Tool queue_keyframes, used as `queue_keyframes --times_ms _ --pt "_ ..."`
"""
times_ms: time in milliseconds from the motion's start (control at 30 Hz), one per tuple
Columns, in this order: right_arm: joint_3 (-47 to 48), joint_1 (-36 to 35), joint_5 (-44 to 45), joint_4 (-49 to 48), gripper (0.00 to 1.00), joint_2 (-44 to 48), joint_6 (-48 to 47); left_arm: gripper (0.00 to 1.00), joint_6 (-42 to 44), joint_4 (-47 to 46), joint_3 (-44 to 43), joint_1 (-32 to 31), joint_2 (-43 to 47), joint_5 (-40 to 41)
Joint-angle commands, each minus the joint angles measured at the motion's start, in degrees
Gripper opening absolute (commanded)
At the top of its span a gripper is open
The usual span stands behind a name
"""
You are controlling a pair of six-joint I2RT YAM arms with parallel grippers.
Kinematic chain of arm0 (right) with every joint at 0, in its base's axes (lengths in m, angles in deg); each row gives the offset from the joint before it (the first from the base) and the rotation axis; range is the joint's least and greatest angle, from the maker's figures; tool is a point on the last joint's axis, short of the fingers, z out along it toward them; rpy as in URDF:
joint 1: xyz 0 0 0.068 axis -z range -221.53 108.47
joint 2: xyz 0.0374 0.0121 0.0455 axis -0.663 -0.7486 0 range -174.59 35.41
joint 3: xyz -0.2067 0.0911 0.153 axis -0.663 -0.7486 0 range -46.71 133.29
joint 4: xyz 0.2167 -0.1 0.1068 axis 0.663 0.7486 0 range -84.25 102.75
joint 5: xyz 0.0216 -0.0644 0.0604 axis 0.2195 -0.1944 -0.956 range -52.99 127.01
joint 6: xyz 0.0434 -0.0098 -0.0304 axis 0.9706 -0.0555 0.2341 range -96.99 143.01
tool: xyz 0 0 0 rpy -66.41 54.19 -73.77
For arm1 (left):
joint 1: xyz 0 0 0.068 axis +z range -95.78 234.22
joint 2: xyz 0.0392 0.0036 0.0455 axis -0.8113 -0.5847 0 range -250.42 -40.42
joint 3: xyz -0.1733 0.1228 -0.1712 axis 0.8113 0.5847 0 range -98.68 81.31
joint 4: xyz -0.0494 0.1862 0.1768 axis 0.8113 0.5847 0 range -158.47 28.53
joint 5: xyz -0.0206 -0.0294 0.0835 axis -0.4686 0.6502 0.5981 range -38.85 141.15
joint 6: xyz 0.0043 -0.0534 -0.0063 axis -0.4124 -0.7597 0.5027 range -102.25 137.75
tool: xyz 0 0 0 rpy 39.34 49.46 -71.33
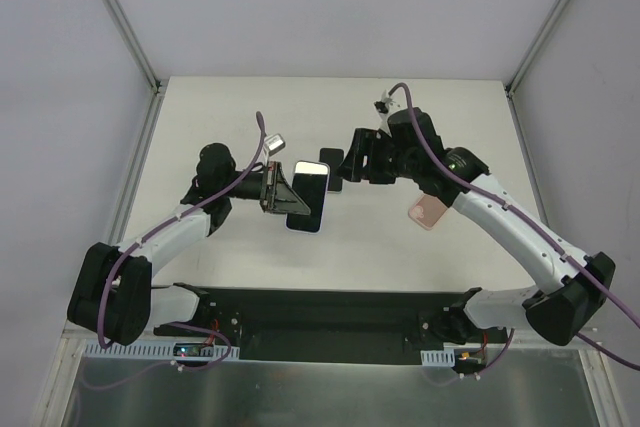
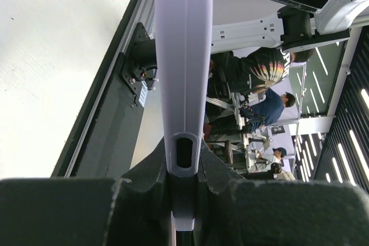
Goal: Take the phone out of the phone case
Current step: Adjust the phone, then remove the phone case from the phone.
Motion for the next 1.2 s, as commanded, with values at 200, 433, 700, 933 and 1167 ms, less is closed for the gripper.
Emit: queue_keyframes --times_ms 200,433,700,933,1167 --pt "4.47 -1.96 0.55 0.99 0.64 -1.61 -1.91 0.0 3.64 -1.05 -3.91 -1.17 2.4 -2.58" --pt "5.62 -2.05 2.82 0.99 0.63 -3.11 -1.73 0.0 4.61 0.36 -3.82 -1.43 3.54 -2.58" --pt "6.67 -2.31 6.17 1.69 0.62 -4.77 -2.43 0.0 5.31 1.41 -3.73 -1.7 4.33 -2.4" --pt "7.9 -3.98 11.53 3.89 0.62 -6.18 -3.84 0.0 6.37 3.0 -4.35 -1.7 5.04 -2.4" --pt "9.66 -6.27 16.37 7.22 0.62 -8.82 -5.68 0.0 6.89 3.79 -5.05 -1.7 5.65 -2.66"
